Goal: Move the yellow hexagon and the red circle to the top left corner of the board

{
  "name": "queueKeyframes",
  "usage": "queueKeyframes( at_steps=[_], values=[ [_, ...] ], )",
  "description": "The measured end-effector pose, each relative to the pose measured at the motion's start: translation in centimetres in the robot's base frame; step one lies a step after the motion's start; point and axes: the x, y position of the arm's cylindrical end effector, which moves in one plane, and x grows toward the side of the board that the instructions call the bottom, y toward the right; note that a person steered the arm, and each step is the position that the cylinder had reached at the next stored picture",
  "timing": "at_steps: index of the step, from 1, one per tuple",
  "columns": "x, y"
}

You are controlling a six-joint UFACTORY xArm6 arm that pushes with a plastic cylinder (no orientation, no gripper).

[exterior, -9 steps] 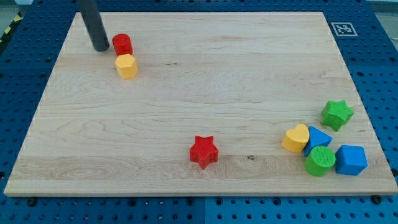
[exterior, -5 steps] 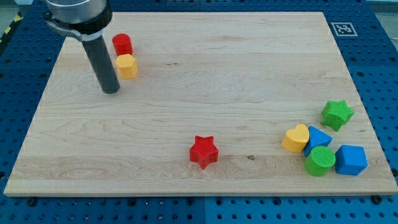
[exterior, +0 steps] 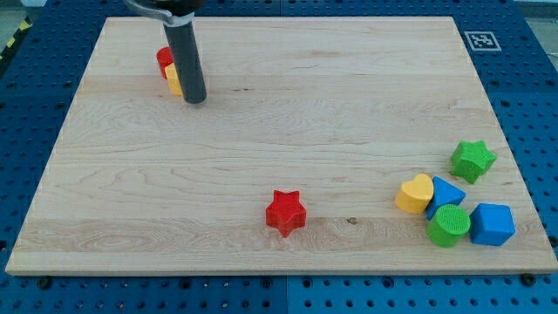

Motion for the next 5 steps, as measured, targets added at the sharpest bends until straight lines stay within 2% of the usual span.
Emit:
queueKeyframes(
  at_steps=[1,3,5],
  values=[
    [0.8,-0.2],
    [-2.5,-0.2],
    [-2.3,-0.2]
  ],
)
